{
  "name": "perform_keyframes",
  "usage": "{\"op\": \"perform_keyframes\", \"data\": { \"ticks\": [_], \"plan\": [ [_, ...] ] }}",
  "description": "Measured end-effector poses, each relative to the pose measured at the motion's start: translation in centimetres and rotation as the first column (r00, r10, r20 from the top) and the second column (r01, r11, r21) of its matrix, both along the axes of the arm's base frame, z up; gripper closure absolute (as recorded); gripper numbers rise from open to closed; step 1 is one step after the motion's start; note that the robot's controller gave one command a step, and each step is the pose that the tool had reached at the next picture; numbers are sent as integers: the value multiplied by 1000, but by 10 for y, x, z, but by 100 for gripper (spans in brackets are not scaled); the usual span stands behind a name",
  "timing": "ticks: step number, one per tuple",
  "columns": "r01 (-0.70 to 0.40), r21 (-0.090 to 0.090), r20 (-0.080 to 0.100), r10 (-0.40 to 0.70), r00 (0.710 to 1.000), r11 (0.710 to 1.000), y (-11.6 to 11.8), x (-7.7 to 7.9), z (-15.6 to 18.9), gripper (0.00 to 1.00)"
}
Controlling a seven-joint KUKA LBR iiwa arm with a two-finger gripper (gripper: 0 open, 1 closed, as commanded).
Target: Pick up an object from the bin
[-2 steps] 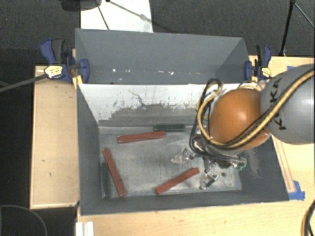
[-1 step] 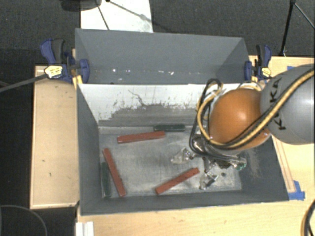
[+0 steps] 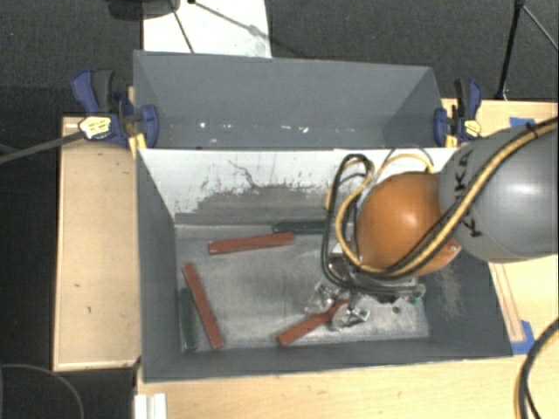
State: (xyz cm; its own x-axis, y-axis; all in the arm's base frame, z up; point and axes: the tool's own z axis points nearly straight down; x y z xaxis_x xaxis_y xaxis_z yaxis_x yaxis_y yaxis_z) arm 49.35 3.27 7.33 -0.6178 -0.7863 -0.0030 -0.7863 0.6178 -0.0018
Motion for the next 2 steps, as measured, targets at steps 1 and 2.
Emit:
{"op": "perform_keyframes", "data": {
  "ticks": [1,2],
  "plan": [
    [1,0,0,-1,1000,1000,0,0,0,100],
    [-20,0,-1,20,1000,1000,7,-3,144,100]
  ]
}}
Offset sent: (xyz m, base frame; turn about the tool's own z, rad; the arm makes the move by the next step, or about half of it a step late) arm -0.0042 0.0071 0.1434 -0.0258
